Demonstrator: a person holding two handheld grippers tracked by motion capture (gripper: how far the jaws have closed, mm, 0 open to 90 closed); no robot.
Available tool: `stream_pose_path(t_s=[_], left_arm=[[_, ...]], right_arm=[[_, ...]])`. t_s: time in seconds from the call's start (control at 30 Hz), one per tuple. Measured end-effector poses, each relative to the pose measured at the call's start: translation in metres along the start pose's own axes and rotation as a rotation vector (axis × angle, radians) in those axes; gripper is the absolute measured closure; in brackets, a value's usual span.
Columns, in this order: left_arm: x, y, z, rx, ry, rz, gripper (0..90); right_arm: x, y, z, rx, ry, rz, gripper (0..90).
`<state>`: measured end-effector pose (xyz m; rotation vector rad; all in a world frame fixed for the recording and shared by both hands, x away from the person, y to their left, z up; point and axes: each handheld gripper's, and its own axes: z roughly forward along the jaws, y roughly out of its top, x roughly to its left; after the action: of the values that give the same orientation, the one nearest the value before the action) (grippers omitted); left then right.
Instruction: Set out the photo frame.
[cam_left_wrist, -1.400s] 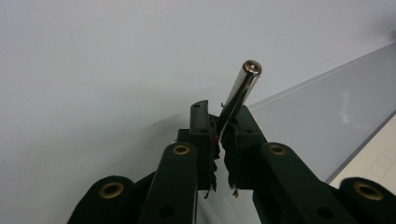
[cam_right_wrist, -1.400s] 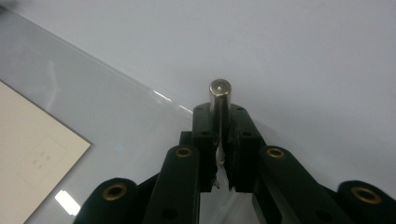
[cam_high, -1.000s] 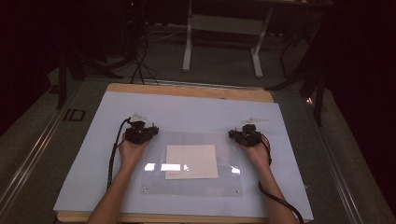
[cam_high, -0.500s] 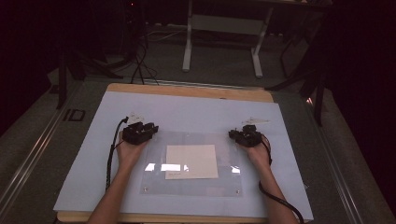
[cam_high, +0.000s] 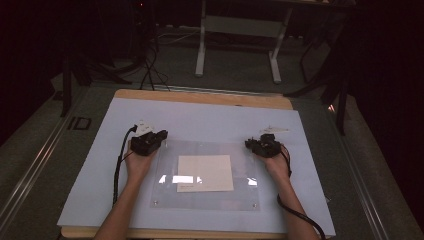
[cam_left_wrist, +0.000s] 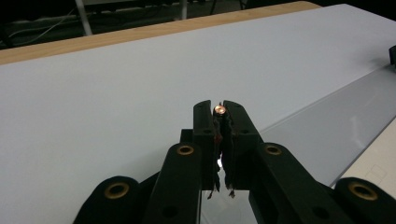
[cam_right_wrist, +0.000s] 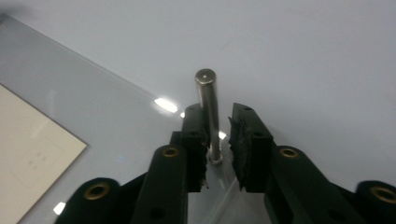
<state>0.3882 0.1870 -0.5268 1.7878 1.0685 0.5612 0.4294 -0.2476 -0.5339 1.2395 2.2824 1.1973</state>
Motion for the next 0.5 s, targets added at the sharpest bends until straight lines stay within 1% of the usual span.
stream_pose_path(t_s=[0.03, 0.07, 0.1, 0.17, 0.23, 0.3, 0.33, 0.4, 0.47, 0.5], left_arm=[[0.0, 0.0, 0.0, 0.0, 0.0, 0.0, 84.6], [0.0, 0.0, 0.0, -0.003, -0.001, -0.005, 84.6], [0.0, -0.001, 0.0, -0.004, -0.002, -0.007, 84.3], [0.001, -0.001, 0.0, -0.006, -0.005, -0.012, 84.3], [0.001, -0.001, 0.0, -0.008, -0.008, -0.02, 84.1], [0.001, -0.002, 0.0, -0.009, -0.009, -0.022, 84.1], [0.001, -0.002, 0.0, -0.009, -0.009, -0.023, 84.1], [0.001, -0.002, 0.0, -0.01, -0.011, -0.028, 84.1], [0.002, -0.002, 0.0, -0.011, -0.013, -0.032, 84.0], [0.002, -0.002, 0.0, -0.01, -0.013, -0.033, 84.0]], right_arm=[[0.0, 0.0, 0.0, 0.0, 0.0, 0.0, 74.0], [0.0, 0.0, 0.0, 0.001, -0.008, -0.006, 71.7], [0.001, 0.001, -0.002, -0.014, -0.013, -0.013, 67.6], [0.001, 0.003, -0.007, -0.05, -0.012, -0.017, 67.6], [0.003, 0.006, -0.013, -0.076, -0.025, -0.031, 67.9], [0.005, 0.008, -0.017, -0.101, -0.035, -0.044, 71.0], [0.006, 0.008, -0.018, -0.108, -0.044, -0.051, 74.1], [0.008, 0.008, -0.018, -0.109, -0.04, -0.077, 80.8], [0.011, 0.007, -0.016, -0.102, -0.051, -0.089, 83.8], [0.011, 0.007, -0.016, -0.11, -0.051, -0.092, 84.0]])
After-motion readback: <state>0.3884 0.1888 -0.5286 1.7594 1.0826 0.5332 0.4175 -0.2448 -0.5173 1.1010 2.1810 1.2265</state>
